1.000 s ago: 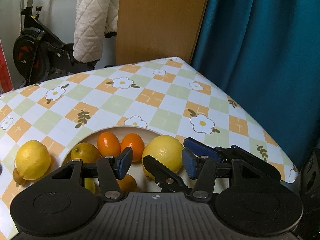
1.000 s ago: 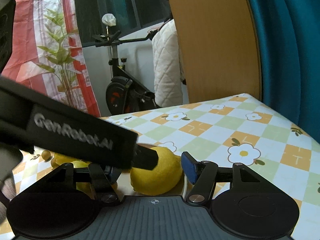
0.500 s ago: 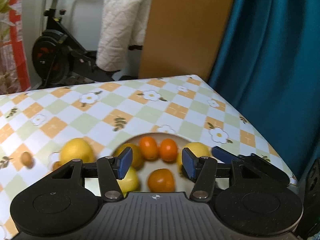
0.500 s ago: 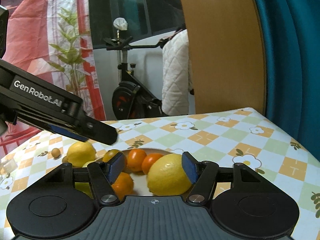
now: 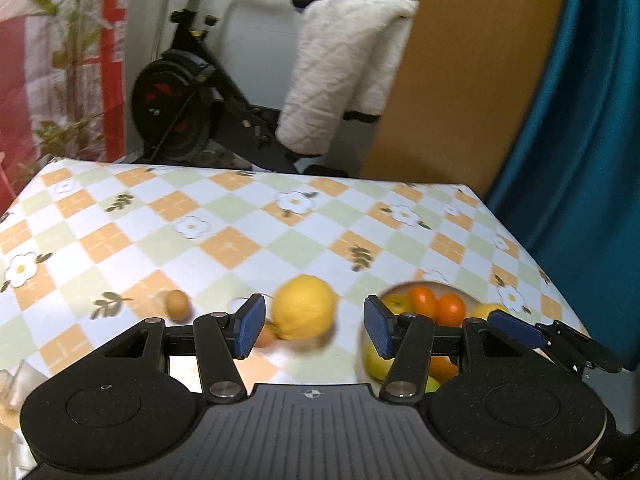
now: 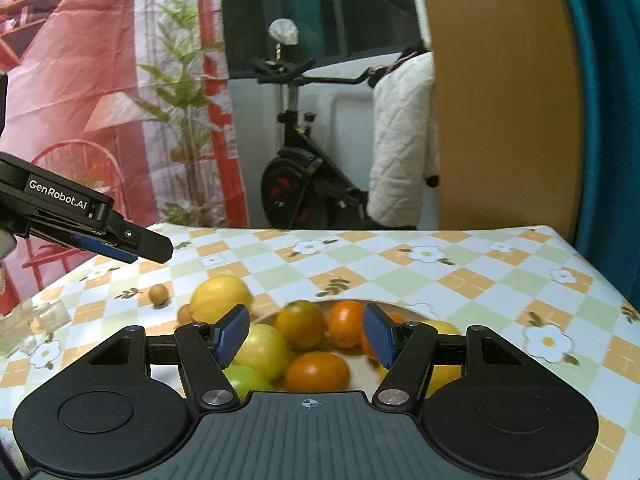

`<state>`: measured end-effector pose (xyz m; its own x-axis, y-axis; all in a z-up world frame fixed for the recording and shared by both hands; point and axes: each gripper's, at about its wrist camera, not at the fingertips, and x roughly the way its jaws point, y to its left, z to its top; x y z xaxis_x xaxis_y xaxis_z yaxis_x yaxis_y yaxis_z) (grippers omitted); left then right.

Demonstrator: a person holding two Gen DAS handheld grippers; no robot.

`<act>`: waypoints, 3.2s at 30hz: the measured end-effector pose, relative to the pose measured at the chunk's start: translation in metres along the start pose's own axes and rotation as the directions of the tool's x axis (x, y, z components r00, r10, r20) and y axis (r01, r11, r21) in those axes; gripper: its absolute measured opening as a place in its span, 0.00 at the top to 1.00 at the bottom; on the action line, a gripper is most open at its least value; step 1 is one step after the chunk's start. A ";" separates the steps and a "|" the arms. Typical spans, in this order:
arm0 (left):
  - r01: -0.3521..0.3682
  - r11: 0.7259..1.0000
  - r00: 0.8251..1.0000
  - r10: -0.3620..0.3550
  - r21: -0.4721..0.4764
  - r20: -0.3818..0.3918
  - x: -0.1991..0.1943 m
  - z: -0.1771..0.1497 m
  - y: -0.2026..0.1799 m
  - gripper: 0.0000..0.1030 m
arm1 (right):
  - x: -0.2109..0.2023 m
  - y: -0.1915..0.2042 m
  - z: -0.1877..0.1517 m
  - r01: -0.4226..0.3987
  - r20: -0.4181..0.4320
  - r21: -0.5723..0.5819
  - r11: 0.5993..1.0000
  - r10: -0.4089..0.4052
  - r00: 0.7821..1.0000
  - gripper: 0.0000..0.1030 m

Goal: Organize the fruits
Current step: 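Move the left gripper to the second yellow lemon, then close the left gripper on the second lemon, then carry the second lemon with the left gripper over the plate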

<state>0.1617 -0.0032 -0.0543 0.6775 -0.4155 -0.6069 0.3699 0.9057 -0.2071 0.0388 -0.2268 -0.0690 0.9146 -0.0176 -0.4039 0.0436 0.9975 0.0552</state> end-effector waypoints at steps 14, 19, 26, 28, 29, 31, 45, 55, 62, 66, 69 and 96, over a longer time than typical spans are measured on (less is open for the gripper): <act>0.098 0.992 0.995 -0.100 -0.077 -0.015 0.037 0.007 0.041 0.44 | 0.075 0.077 0.037 -0.077 -0.161 -0.229 0.970 0.040 0.986 0.34; 0.162 0.981 0.985 -0.168 -0.110 -0.048 0.060 0.010 0.049 0.44 | 0.107 0.093 0.040 -0.077 -0.222 -0.278 0.957 0.014 0.975 0.35; 0.205 0.969 0.971 -0.220 -0.138 -0.098 0.091 0.005 0.054 0.44 | 0.136 0.098 0.037 -0.082 -0.306 -0.270 0.959 -0.005 0.952 0.35; 0.210 0.968 0.969 -0.225 -0.135 -0.105 0.096 0.004 0.054 0.44 | 0.140 0.098 0.036 -0.090 -0.323 -0.258 0.962 0.002 0.946 0.34; 0.211 0.968 0.968 -0.226 -0.134 -0.108 0.097 0.004 0.054 0.44 | 0.142 0.098 0.036 -0.092 -0.329 -0.255 0.963 0.003 0.944 0.34; 0.219 0.967 0.966 -0.234 -0.130 -0.110 0.099 0.003 0.053 0.44 | 0.144 0.099 0.036 -0.096 -0.339 -0.250 0.964 0.006 0.941 0.34; 0.218 0.974 0.967 -0.224 -0.062 -0.123 0.096 -0.006 0.041 0.45 | 0.145 0.084 0.035 -0.095 -0.373 -0.114 0.989 0.046 0.927 0.40; 0.189 0.982 0.975 -0.190 -0.022 -0.111 0.078 -0.012 0.034 0.51 | 0.124 0.089 0.030 -0.091 -0.336 -0.101 0.991 0.052 0.940 0.42; 0.178 0.984 0.978 -0.177 -0.002 -0.111 0.059 -0.023 0.023 0.51 | 0.099 0.094 0.023 -0.095 -0.317 -0.090 0.991 0.062 0.947 0.43; 0.181 0.983 0.978 -0.181 -0.006 -0.106 0.043 -0.031 0.018 0.51 | 0.082 0.093 0.019 -0.102 -0.309 -0.066 0.993 0.076 0.948 0.52; 0.180 0.984 0.979 -0.178 0.006 -0.102 0.035 -0.036 0.014 0.51 | 0.071 0.097 0.015 -0.103 -0.298 -0.082 0.991 0.074 0.952 0.53; 0.219 0.961 0.969 -0.235 -0.171 -0.077 0.060 -0.037 0.054 0.47 | 0.102 0.106 0.010 -0.133 -0.278 -0.208 0.969 0.072 0.958 0.41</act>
<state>0.1983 0.0236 -0.1301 0.5206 -0.6088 -0.5986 0.3953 0.7933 -0.4629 0.1405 -0.1240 -0.0949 0.7677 0.0741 -0.6365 -0.1633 0.9831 -0.0825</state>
